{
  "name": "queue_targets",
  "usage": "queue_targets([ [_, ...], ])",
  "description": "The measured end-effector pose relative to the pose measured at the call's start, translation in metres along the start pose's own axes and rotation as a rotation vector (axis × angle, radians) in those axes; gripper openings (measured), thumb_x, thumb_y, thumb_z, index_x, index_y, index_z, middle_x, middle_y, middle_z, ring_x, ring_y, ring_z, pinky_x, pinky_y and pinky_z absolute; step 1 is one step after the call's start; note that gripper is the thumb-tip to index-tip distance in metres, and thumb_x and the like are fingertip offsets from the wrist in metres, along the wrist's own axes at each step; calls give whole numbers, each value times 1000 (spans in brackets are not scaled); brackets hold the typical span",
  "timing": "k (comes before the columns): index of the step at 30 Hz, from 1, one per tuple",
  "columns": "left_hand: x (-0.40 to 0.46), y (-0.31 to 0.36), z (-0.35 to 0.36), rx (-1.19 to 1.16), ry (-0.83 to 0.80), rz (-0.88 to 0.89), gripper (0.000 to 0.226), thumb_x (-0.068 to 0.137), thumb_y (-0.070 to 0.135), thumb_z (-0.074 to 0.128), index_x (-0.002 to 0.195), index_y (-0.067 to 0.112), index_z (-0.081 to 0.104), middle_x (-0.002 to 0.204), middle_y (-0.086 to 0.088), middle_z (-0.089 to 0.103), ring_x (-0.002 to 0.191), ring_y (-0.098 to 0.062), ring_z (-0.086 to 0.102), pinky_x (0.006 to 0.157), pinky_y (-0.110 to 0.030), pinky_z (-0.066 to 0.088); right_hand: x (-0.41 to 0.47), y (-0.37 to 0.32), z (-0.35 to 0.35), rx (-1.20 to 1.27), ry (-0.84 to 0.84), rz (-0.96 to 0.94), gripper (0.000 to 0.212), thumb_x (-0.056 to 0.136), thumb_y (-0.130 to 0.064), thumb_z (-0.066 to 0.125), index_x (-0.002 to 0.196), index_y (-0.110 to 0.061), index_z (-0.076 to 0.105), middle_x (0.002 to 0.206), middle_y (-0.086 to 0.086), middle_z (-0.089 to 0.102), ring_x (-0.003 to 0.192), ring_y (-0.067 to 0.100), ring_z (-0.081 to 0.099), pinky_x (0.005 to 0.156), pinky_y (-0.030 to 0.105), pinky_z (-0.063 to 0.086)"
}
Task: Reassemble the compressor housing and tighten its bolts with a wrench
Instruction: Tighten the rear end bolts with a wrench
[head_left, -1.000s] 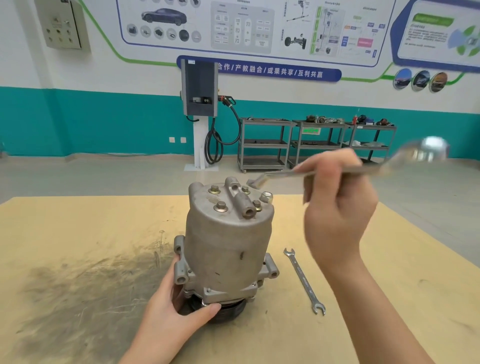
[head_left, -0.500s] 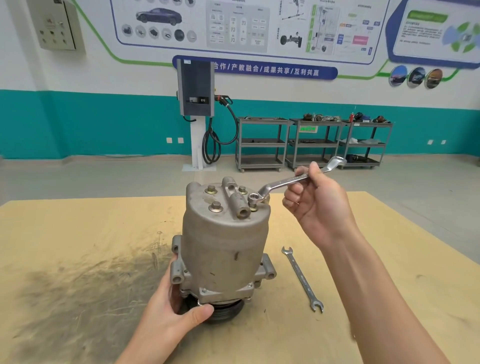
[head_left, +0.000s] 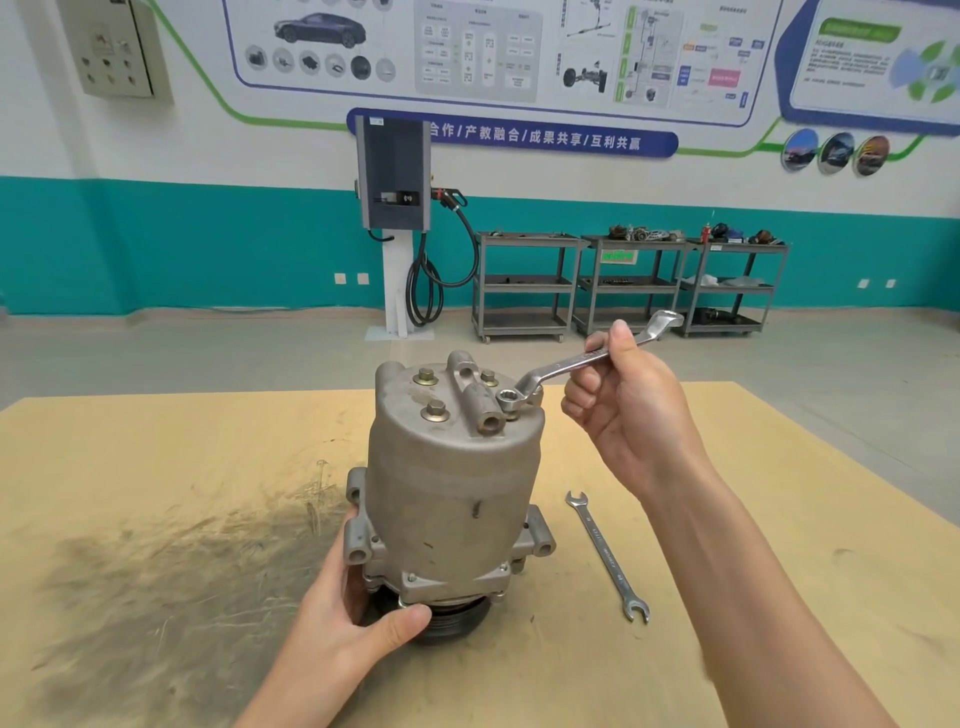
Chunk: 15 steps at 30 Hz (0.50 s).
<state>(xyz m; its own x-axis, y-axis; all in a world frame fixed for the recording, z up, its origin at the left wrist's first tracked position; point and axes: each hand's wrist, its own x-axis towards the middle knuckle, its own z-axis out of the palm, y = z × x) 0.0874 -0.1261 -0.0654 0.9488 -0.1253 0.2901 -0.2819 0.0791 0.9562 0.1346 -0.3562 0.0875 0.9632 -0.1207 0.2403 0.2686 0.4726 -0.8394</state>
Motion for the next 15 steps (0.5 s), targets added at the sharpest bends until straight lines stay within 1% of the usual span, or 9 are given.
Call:
queue_targets([
  [4, 0, 0, 1, 8, 6, 3, 83, 63, 5, 75, 136, 27, 41, 118, 26, 67, 108, 4, 64, 80, -5, 47, 1, 1, -2, 14, -4, 47, 36, 105, -31, 32, 80, -12, 50, 49, -1, 41, 43, 12, 37, 44, 21, 38],
  [8, 1, -1, 1, -7, 5, -2, 82, 62, 4, 75, 134, 27, 43, 118, 23, 68, 107, 1, 65, 80, -7, 48, 2, 1, -2, 15, 1, 84, 35, 105, -31, 33, 81, -12, 49, 48, -1, 39, 42, 12, 36, 43, 21, 36],
  [15, 2, -3, 0, -14, 8, -6, 83, 62, 4, 76, 134, 29, 43, 120, 20, 68, 109, -2, 65, 81, -8, 49, 3, 2, -4, -43, -7, -8, 36, 105, -32, 33, 80, -13, 50, 49, -2, 39, 43, 12, 36, 44, 21, 37],
])
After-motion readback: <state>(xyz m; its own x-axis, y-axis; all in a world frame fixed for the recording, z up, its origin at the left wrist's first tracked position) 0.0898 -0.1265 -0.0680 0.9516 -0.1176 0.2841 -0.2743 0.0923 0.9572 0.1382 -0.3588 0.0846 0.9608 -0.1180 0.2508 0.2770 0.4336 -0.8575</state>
